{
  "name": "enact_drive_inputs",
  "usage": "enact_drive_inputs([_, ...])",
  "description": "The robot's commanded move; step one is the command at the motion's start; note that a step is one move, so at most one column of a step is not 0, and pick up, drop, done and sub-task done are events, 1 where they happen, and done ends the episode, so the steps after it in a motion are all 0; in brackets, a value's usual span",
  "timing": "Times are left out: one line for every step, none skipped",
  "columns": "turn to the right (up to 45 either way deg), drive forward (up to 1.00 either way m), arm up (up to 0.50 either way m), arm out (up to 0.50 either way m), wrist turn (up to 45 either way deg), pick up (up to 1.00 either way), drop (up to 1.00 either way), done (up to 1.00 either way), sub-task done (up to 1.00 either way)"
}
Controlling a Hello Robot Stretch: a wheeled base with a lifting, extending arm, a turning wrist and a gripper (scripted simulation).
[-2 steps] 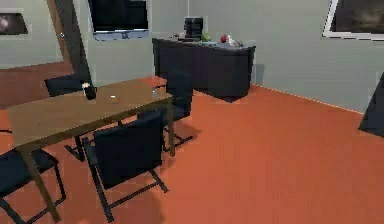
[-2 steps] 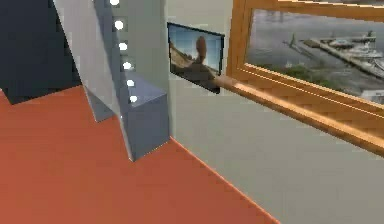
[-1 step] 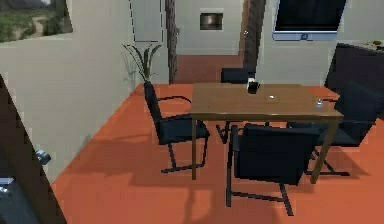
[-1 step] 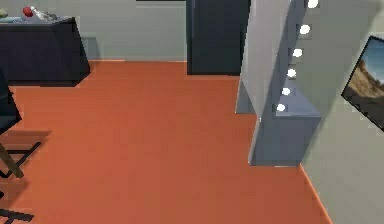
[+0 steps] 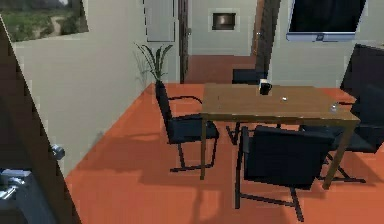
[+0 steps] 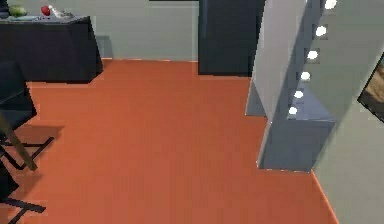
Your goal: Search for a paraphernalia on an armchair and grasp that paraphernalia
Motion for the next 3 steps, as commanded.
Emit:
enact_drive_inputs([0.0, 0.75, 0.0, 0.0, 0.0, 0.0, 0.0, 0.0, 0.0])
enact_drive_inputs([-45.0, 0.0, 0.0, 0.0, 0.0, 0.0, 0.0, 0.0, 0.0])
enact_drive_inputs([-3.0, 0.0, 0.0, 0.0, 0.0, 0.0, 0.0, 0.0, 0.0])
